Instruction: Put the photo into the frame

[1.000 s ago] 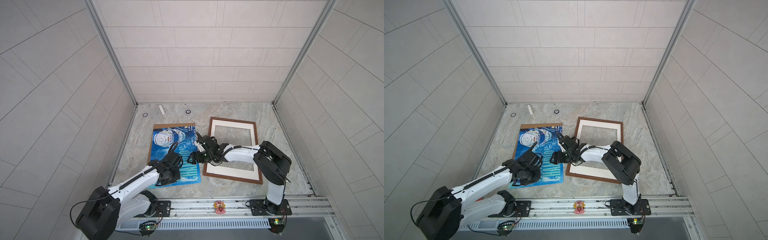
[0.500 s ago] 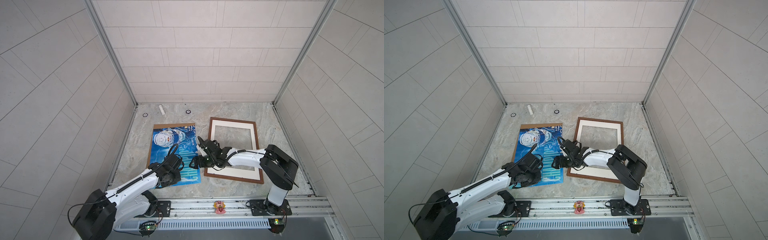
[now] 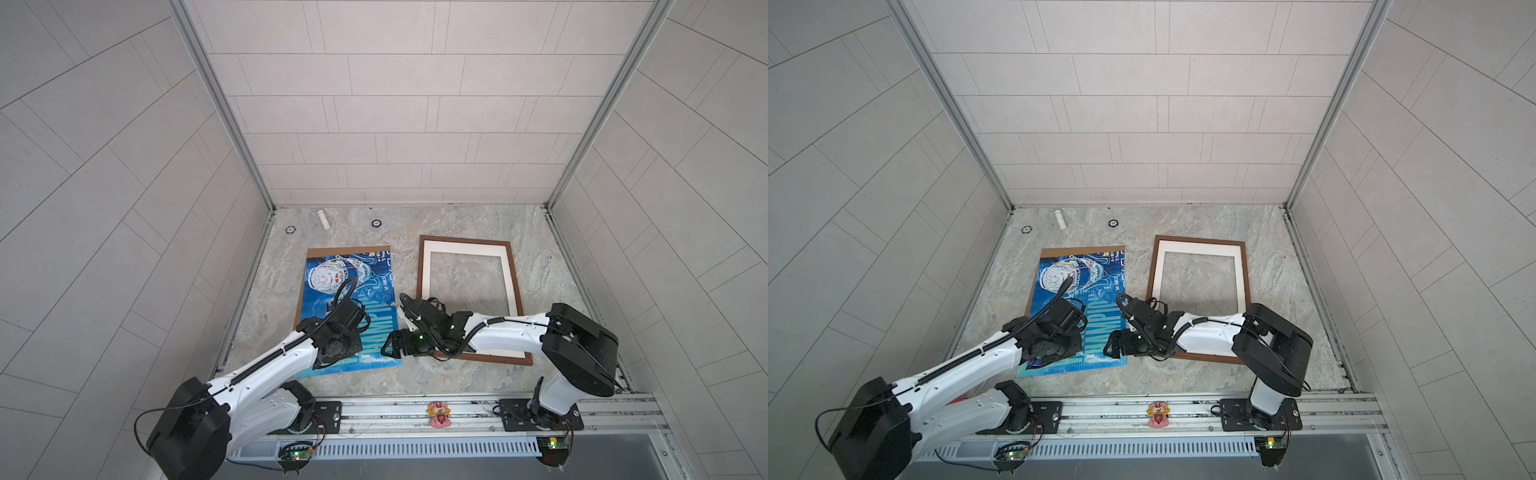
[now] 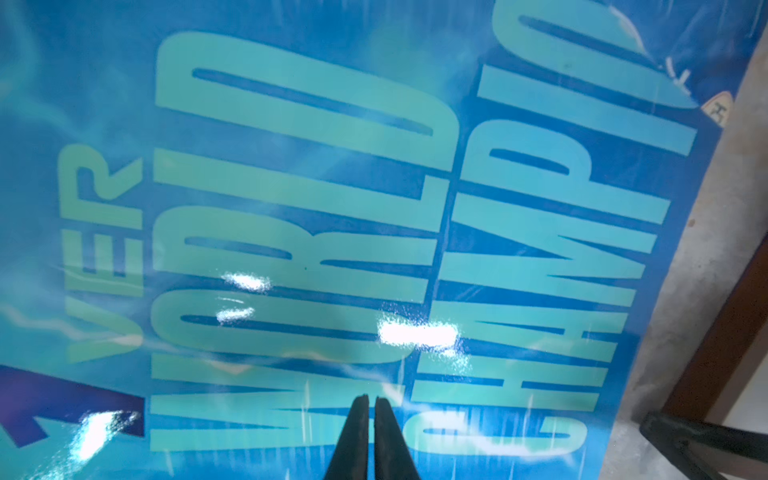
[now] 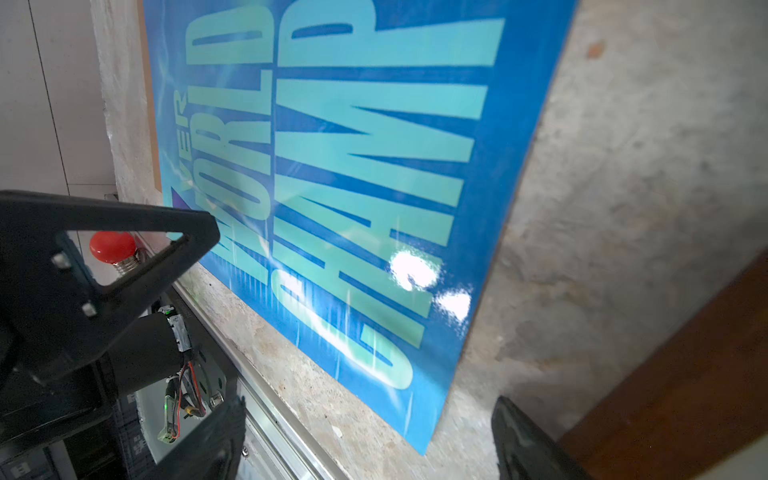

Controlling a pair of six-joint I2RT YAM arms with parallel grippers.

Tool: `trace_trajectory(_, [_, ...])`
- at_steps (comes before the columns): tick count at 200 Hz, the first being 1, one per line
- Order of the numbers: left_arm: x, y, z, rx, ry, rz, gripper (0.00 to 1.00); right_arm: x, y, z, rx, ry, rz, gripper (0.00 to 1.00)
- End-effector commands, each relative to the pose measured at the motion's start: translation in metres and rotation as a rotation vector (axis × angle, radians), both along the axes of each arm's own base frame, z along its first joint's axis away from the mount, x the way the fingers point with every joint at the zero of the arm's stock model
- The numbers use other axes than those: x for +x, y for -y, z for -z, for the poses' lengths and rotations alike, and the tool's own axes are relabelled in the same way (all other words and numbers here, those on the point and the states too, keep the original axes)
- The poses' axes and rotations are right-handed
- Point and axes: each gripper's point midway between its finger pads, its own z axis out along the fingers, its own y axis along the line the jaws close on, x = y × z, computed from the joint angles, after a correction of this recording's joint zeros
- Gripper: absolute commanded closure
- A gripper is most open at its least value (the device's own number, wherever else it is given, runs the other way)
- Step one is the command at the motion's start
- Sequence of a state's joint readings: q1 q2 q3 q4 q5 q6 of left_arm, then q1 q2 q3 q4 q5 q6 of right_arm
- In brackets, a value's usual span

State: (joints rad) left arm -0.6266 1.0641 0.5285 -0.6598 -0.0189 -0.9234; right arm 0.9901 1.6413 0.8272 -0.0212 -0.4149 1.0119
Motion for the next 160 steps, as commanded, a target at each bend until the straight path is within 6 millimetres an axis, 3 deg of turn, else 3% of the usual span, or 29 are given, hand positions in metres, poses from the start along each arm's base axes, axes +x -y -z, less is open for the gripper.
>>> trace_trajectory(1, [0.009,-0.01,0.003,0.059,0.012,-0.015,0.9,-0.008,0.012,0.012,-0.033,-0.066,0.06,0.11])
trace_trajectory(83, [0.008,0.0,0.025,0.035,-0.072,0.027,0.94,-0.024,0.0,0.026,0.014,-0.166,0.05,0.07])
trace_trajectory(119, [0.002,0.002,0.031,0.006,-0.087,0.025,0.95,-0.02,0.001,0.022,0.032,-0.15,0.08,0.07])
trace_trajectory(160, [-0.004,0.003,0.038,-0.014,-0.119,0.036,0.97,-0.011,-0.018,0.01,0.19,-0.179,0.133,0.09])
